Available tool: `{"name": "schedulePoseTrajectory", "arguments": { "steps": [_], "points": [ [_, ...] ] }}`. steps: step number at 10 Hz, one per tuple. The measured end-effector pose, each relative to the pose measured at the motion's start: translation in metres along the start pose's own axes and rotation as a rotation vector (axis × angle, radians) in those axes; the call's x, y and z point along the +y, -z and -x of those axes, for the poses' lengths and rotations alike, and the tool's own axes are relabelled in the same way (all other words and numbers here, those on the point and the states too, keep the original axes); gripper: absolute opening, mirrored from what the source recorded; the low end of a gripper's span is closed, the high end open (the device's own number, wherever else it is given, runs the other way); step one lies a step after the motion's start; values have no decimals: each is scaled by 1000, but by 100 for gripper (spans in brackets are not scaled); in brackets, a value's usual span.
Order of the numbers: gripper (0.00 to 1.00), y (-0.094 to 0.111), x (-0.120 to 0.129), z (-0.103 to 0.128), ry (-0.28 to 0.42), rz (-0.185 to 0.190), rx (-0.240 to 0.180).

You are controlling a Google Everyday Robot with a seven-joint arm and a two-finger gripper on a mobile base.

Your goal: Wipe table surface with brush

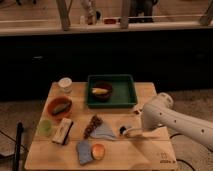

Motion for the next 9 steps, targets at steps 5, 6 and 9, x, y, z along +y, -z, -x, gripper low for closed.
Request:
{"name": "schedulePoseTrajectory", "arguments": {
  "steps": [5,6,9],
  "points": [
    [0,4,38,27,82,11,10],
    [0,4,43,17,82,13,18],
    [0,2,59,-40,40,25,48]
  ]
}}
